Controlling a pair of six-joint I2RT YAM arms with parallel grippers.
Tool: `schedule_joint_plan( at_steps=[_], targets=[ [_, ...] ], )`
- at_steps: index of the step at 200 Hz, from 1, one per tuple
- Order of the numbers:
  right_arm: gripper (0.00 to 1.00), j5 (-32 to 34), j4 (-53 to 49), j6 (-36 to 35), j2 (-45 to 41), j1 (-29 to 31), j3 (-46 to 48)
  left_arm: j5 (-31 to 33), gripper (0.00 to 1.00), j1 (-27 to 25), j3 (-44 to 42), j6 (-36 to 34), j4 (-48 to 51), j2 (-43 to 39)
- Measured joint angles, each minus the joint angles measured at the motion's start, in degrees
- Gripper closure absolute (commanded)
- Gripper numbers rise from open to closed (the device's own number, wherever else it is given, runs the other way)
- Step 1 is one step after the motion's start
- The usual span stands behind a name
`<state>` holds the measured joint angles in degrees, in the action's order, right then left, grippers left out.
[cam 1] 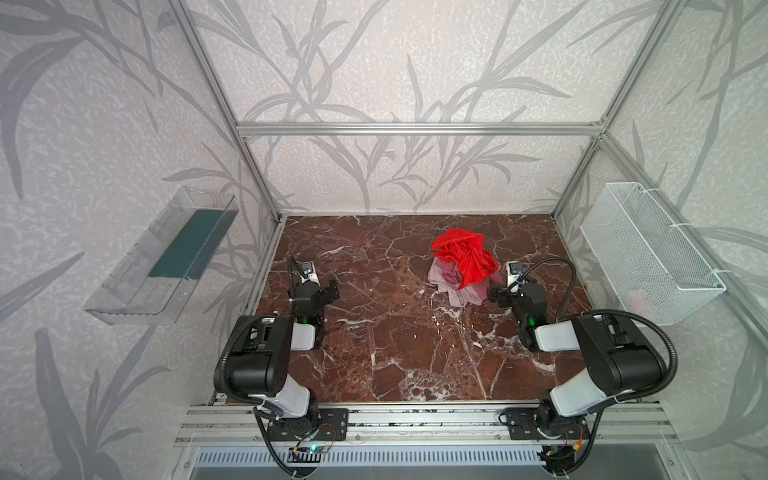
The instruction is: Pick out a specific cloth from the pile
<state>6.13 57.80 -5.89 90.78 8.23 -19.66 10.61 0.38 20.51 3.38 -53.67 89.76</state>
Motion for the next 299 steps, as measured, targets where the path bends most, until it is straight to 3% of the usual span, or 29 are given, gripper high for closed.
schedule_joint_plan(
  at_steps=[180,208,222,234,267,299],
  targets=[
    [0.01,-1.16,0.33,-0.9,0.0,0.13,-0.02,0.0,0.01,0.0,0.0,0.0,0.0,0.0],
    [0.01,-2.19,-0.5,-0.31,0.0,-0.79,-0.24,0.04,0.13,0.0,0.0,-0.24,0.0,0.0],
    [0.01,-2.14,-0.81,-0.07,0.0,-1.01,-0.24,0.13,0.26,0.0,0.02,-0.24,0.04,-0.04],
    [0.0,-1.84,-1.68,0.07,-0.31,-0.94,-0.37,0.48,0.28,-0.17,0.04,-0.57,1.49,-1.05],
    [0.09,1.99,-17.75,0.85,-10.05,0.7,-5.14,3.15,0.35,-1.11,0.79,0.04,11.52,-14.21],
    [0.11,4.28,-33.4,3.58,-20.59,3.72,-15.56,2.47,0.41,-3.34,7.69,3.93,24.39,-25.46]
  ],
)
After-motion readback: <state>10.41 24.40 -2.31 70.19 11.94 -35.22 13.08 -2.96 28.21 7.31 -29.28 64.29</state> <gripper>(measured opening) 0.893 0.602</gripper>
